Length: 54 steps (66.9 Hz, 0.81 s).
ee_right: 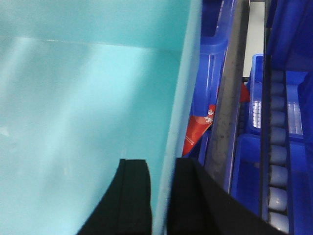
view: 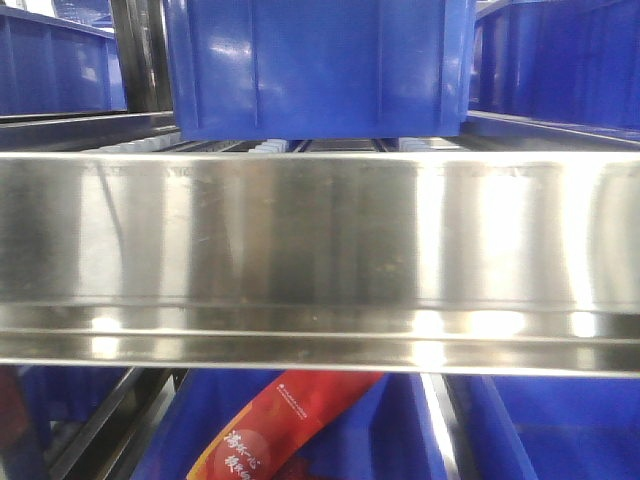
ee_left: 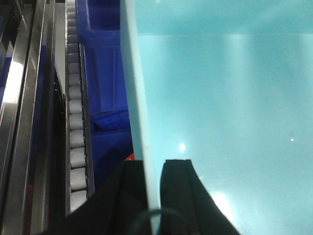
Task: Fetch blue bin and place on conveyor start
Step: 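Pull the gripped teal bin off the shelf toward the robot, then hold the teal bin with both grippers while driving to the conveyor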
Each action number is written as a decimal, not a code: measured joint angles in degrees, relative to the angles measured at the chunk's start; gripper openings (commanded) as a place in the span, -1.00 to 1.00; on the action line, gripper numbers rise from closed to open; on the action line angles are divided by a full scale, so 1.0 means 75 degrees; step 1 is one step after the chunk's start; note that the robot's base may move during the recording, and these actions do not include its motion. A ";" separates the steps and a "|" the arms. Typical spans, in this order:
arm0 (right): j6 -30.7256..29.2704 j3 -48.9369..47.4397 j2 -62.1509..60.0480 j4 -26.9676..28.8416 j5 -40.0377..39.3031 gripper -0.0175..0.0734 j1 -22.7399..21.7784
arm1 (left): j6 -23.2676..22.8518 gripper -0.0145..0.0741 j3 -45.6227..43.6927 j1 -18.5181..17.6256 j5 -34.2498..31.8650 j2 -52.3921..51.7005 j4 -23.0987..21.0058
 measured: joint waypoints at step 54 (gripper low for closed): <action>0.0000 0.0000 0.0000 0.0000 -0.0060 -0.95 0.0006 | 0.0000 -0.92 0.0000 0.0000 0.0000 -0.0004 0.0030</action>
